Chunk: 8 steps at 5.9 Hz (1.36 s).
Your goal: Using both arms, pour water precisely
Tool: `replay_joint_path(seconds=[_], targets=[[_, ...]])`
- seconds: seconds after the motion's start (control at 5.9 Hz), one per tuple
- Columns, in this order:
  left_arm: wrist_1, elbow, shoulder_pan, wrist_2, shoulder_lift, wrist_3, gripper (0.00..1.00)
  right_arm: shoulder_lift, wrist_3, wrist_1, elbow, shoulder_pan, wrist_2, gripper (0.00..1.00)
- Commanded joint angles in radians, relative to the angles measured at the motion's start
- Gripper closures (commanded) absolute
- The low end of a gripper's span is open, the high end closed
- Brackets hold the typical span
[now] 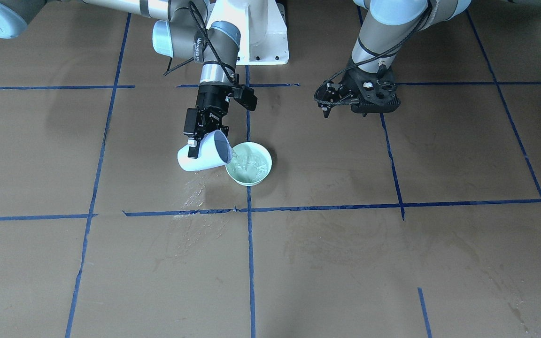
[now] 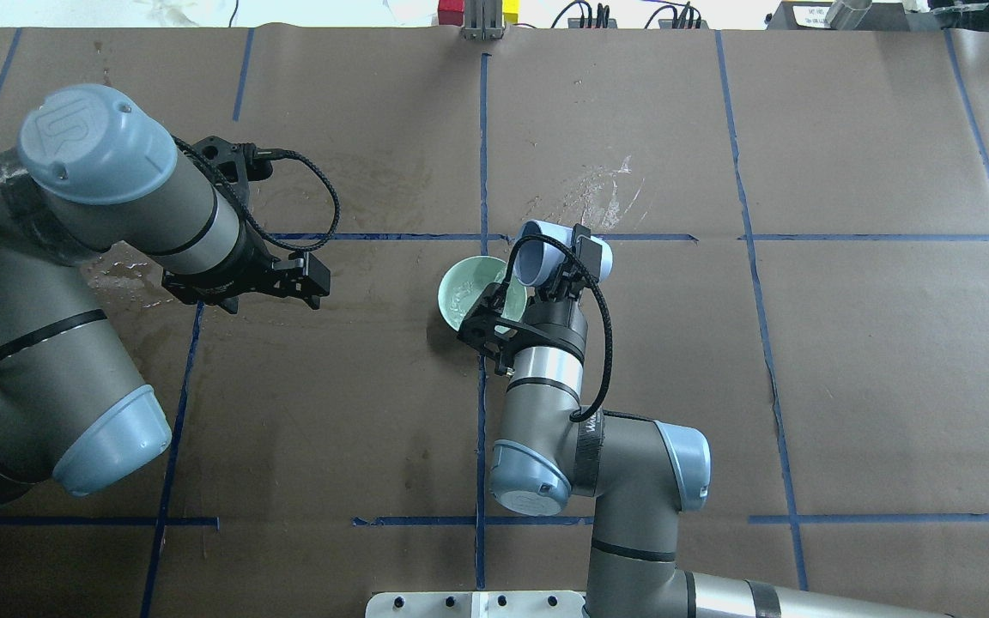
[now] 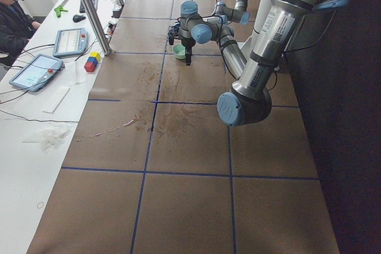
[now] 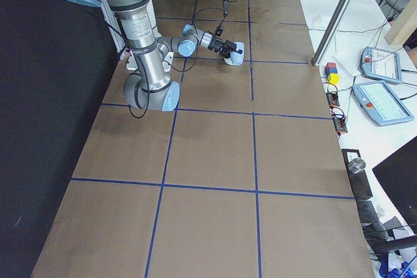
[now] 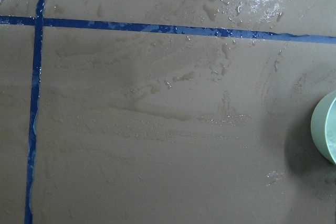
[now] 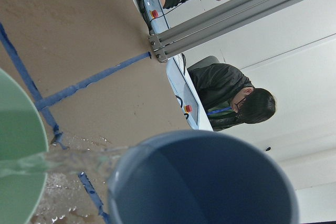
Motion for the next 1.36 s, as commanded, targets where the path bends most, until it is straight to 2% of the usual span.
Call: replay_joint_path(seconds=[0.0,1.19], targets=[[0.0,-0.001,0.0,0.0,0.0,-0.002,0.0,0.002,0.0,0.0,0.001,0.0,-0.002,1.0],[0.0,-0.001,0.0,0.0,0.0,-0.003,0.0,0.029,0.01,0.012,0.008,0.001,0.003,1.0]])
